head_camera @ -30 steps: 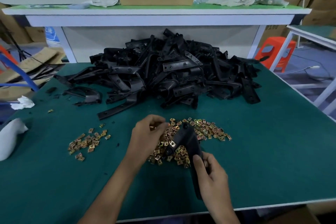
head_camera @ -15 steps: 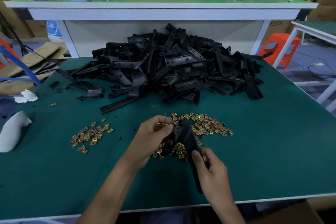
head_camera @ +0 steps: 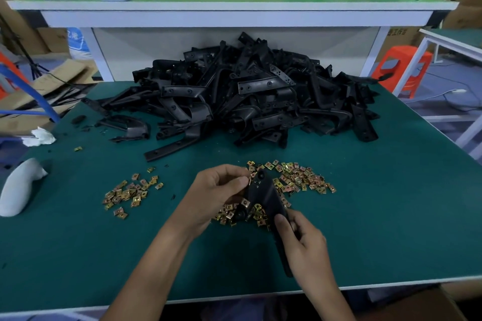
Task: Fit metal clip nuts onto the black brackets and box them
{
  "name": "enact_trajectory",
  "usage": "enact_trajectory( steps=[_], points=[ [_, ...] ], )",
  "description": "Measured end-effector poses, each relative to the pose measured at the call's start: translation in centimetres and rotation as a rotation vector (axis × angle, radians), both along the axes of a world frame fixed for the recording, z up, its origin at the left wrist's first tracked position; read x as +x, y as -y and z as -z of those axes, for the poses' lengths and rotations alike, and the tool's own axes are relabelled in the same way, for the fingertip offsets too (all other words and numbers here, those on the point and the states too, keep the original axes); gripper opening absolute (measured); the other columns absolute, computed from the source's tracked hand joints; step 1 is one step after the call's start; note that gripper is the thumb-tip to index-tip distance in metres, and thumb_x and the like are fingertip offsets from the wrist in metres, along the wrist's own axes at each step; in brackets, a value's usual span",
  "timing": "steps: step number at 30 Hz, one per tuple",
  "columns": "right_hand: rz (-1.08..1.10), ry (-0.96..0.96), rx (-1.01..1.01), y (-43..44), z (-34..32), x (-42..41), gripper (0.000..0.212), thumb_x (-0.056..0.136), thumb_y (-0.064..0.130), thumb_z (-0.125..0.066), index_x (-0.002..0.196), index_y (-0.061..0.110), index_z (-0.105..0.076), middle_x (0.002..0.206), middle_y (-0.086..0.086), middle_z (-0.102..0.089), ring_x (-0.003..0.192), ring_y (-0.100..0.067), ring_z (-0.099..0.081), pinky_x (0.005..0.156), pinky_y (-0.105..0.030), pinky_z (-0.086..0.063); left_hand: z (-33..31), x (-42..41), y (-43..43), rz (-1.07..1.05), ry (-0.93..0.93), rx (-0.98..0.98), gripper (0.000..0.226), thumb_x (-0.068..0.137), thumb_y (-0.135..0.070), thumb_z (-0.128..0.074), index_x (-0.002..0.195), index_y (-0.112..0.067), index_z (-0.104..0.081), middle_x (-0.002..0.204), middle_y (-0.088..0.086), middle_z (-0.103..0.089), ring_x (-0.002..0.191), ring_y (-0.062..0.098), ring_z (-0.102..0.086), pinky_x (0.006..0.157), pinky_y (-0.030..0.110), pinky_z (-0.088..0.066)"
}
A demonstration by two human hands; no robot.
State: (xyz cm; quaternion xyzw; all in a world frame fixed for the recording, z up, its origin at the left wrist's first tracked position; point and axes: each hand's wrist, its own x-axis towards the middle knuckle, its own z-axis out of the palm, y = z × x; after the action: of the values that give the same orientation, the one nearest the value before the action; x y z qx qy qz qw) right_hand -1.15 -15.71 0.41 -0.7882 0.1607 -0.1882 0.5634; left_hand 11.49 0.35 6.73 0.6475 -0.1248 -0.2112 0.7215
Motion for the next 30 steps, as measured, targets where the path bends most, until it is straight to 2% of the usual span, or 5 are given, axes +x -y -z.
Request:
enact_trajectory(
  steps=[6,11,15,22,30],
  points=[
    [-0.032,-0.013,-0.009,0.02,0.06,0.08,0.014,0.099,0.029,-0.064,0.088,0.032,-0.072,0.055,0.011,-0.046,0.053,-0.002,-0.042,0.049,-0.019,-0.031,0.08,0.62,-0.38,0.004,0.092,0.084,0.010,0.095,-0.014,-0.069,0.093,-0.017,-0.079,0.081,0.001,-0.073,0.073,0.008,-0.065,0.069,0.019,-0.055],
    [-0.028,-0.006,-0.001,0.05,0.08,0.07,0.016,0.099,0.029,-0.063,0.089,0.038,-0.070,0.054,0.013,-0.046,0.052,-0.001,-0.041,0.048,-0.018,-0.029,0.40,0.64,-0.26,-0.035,0.105,0.176,0.020,0.094,-0.037,-0.068,0.081,-0.025,-0.076,0.069,-0.006,-0.065,0.063,0.007,-0.058,0.061,0.019,-0.049],
    [-0.026,-0.008,0.016,0.01,0.09,0.12,0.017,0.099,0.030,-0.063,0.093,0.044,-0.070,0.055,0.014,-0.051,0.053,0.000,-0.046,0.049,-0.017,-0.033,0.20,0.29,-0.06,0.003,0.125,0.167,0.023,0.094,-0.037,-0.068,0.080,-0.021,-0.076,0.071,-0.002,-0.069,0.066,0.010,-0.061,0.061,0.019,-0.049],
    [-0.034,-0.012,0.012,0.07,-0.04,0.17,0.017,0.100,0.025,-0.063,0.088,0.032,-0.072,0.055,0.016,-0.050,0.054,0.000,-0.046,0.050,-0.015,-0.032,0.10,0.15,0.17,-0.024,0.103,0.107,0.024,0.098,-0.028,-0.065,0.083,-0.012,-0.073,0.071,0.001,-0.069,0.063,0.012,-0.062,0.059,0.022,-0.054],
    [-0.072,-0.063,-0.018,0.28,-0.38,0.38,0.016,0.100,0.025,-0.064,0.087,0.031,-0.072,0.063,0.004,-0.059,0.059,-0.001,-0.049,0.054,-0.018,-0.037,0.59,0.45,0.09,-0.029,0.218,0.265,0.022,0.094,-0.044,-0.067,0.081,-0.027,-0.074,0.069,-0.002,-0.068,0.062,0.010,-0.061,0.059,0.028,-0.051]
  ],
)
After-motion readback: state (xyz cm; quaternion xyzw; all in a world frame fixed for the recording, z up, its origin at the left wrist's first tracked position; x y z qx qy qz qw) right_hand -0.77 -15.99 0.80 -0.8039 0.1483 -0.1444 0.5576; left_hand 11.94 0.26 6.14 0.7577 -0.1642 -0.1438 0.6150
